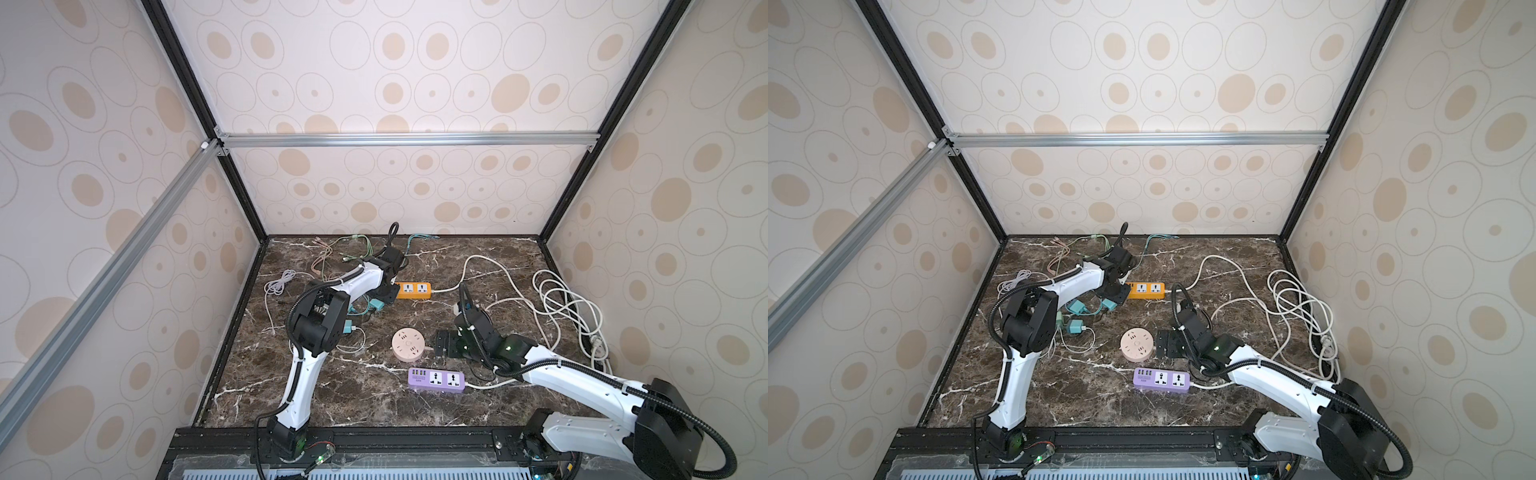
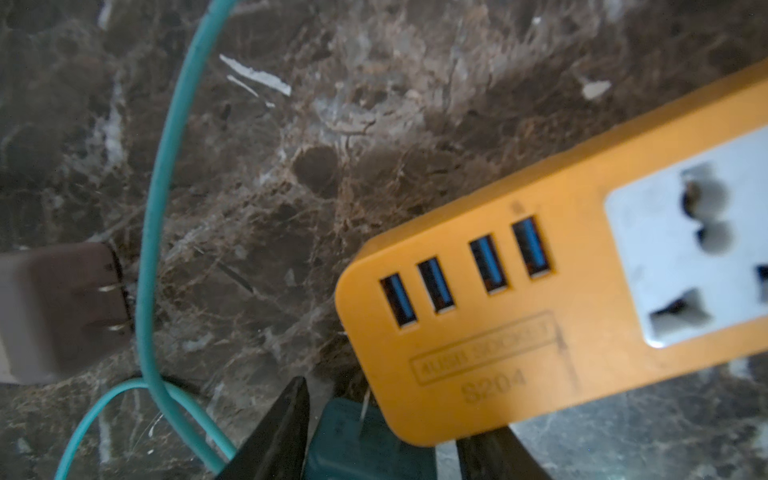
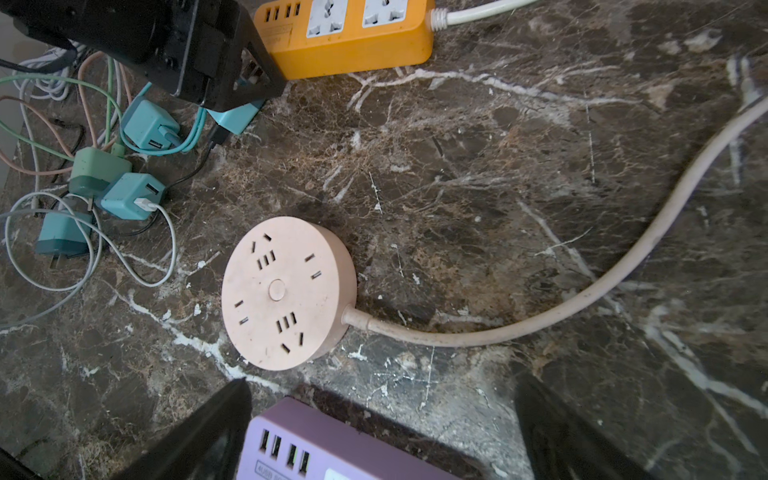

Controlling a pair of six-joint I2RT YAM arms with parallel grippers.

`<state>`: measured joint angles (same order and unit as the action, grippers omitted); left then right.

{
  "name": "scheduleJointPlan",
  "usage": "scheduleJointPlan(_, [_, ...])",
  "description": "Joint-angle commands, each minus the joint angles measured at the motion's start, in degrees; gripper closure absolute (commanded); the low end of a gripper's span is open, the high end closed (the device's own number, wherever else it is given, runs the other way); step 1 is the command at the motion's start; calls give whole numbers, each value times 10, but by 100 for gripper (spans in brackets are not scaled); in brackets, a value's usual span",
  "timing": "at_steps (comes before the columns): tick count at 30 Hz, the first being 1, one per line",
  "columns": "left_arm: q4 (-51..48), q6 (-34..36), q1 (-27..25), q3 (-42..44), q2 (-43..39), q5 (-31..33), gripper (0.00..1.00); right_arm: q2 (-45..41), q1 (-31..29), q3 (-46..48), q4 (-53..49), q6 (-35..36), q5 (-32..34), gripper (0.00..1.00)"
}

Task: Insert the plug
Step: 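Grasp the teal charger with the left gripper and lift it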

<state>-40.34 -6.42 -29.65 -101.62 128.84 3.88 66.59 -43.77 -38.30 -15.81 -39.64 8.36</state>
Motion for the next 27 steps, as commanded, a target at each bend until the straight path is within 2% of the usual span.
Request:
scheduleJointPlan(1, [-61, 15, -2, -15, 7, -5, 41, -13, -2, 14, 4, -6, 16, 0])
scheduleJointPlan(4, [-62, 18, -2, -3, -7, -7, 39, -15, -3, 18, 11, -5, 15, 0])
scheduleJointPlan(8, [-61, 25, -1, 11, -19, -17, 44, -14, -2, 18, 16, -3, 15, 0])
scheduleJointPlan(10, [-57, 26, 2, 19, -24, -16, 50, -11, -2, 18, 20, -3, 13, 0])
scheduleJointPlan(14, [-40, 17, 11, 31, -41, -22, 67, -8, -2, 17, 28, 2, 7, 0])
scheduleJointPlan(19, [-12, 3, 19, 53, -80, -27, 83, -10, -2, 14, 44, 5, 4, 1])
scheduleJointPlan(21, [3, -5, 21, 67, -102, -29, 98, -11, -2, 15, 59, 11, -1, 1])
scheduleJointPlan(27, [52, -36, 21, 112, -166, -43, 100, -7, -3, 15, 108, 42, -14, 1])
